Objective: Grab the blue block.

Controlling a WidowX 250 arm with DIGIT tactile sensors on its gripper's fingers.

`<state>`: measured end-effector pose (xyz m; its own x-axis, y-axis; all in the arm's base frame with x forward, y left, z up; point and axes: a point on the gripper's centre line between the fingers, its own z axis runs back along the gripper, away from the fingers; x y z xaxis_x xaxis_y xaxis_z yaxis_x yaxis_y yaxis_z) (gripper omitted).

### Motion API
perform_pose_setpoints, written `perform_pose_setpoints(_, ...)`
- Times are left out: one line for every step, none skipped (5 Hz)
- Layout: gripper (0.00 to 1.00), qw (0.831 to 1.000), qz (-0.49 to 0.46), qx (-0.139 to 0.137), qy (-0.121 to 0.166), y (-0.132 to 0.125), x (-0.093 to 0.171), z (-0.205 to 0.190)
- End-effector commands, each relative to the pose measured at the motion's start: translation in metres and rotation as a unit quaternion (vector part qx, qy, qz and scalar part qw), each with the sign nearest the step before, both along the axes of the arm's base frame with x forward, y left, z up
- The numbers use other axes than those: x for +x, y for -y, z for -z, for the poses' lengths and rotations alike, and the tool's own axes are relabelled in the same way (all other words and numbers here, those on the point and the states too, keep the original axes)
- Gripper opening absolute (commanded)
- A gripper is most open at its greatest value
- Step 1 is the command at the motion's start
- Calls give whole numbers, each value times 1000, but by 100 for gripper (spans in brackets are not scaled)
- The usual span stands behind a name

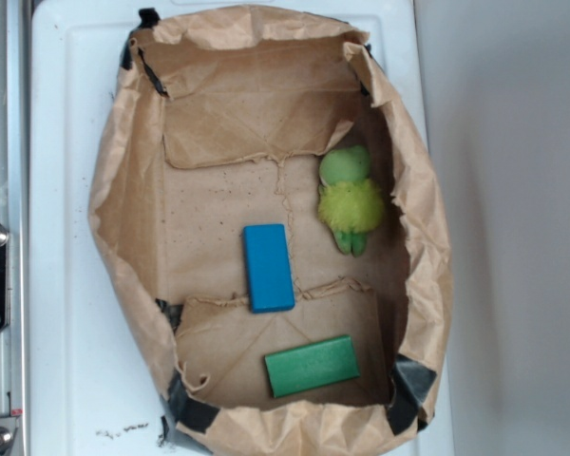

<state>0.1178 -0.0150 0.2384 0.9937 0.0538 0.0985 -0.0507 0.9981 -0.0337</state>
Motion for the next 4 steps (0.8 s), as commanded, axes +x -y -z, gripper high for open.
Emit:
perform_pose_setpoints(100, 1000, 0, 0, 0, 0, 0, 0)
perform_pose_setpoints(100, 998, -56, -11, 21, 27, 42, 8)
perform_pose_setpoints(100, 990, -116, -35, 77, 35, 75, 19)
perform_pose_setpoints(100, 985, -165, -23, 55, 34, 110, 44)
